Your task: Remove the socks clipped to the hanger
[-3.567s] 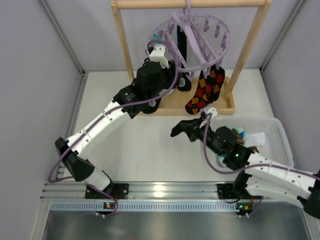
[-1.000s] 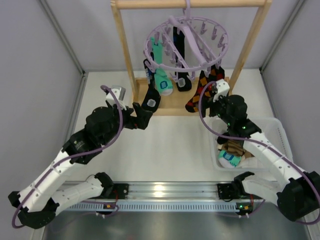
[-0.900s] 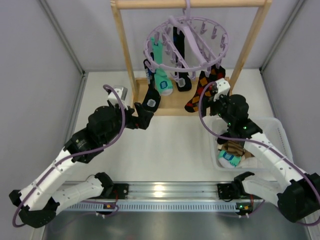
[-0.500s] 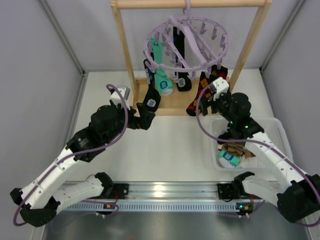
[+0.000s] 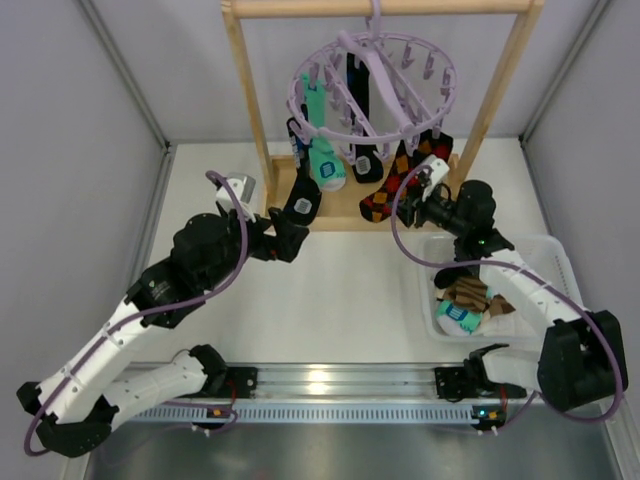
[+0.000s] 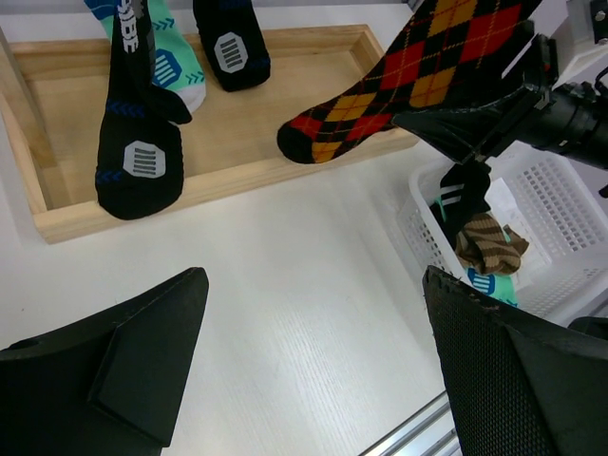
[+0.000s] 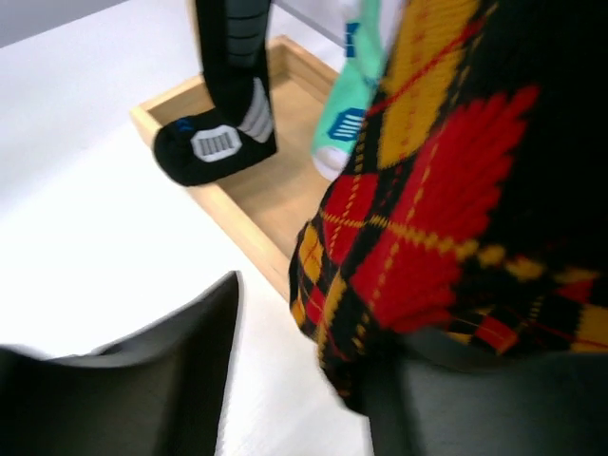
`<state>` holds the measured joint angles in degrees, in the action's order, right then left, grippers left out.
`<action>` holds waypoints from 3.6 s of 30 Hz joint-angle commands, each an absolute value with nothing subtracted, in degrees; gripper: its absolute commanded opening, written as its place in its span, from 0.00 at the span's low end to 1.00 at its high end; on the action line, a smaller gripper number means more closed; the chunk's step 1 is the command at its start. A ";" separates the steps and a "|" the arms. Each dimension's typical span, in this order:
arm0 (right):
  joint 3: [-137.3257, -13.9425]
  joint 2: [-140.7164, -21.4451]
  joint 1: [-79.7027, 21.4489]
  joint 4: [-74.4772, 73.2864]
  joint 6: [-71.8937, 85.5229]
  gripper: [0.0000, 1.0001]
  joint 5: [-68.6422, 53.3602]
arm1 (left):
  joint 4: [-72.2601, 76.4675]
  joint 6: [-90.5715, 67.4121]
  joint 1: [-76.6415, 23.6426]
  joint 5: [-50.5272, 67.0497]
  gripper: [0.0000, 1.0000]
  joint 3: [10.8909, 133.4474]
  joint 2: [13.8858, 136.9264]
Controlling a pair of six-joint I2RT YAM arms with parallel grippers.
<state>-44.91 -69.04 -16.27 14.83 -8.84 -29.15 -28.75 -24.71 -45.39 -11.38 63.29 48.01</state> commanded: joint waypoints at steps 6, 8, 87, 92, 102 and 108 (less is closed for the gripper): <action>-39.73 -71.28 -16.61 36.82 3.78 0.20 -39.82 | -28.21 -23.99 -45.44 -11.60 0.98 66.35 46.23; -39.38 -71.02 -18.62 37.18 3.52 0.13 -37.63 | -28.21 -24.17 -45.44 -11.60 0.98 68.20 47.28; -40.77 -54.34 -64.10 0.72 10.34 0.00 42.01 | -41.22 -14.06 -53.26 -38.77 0.52 115.84 93.70; -51.75 -50.46 -51.19 -27.12 15.99 0.00 42.44 | -41.40 -14.33 -53.17 -34.82 0.89 110.58 90.27; -62.66 -48.52 -29.02 -49.39 20.39 0.00 45.35 | -41.31 -21.53 -53.26 -34.19 0.98 91.95 73.05; -61.61 -44.21 -18.55 -48.86 22.58 0.00 40.96 | -41.40 -22.85 -53.26 -33.84 0.98 84.82 64.43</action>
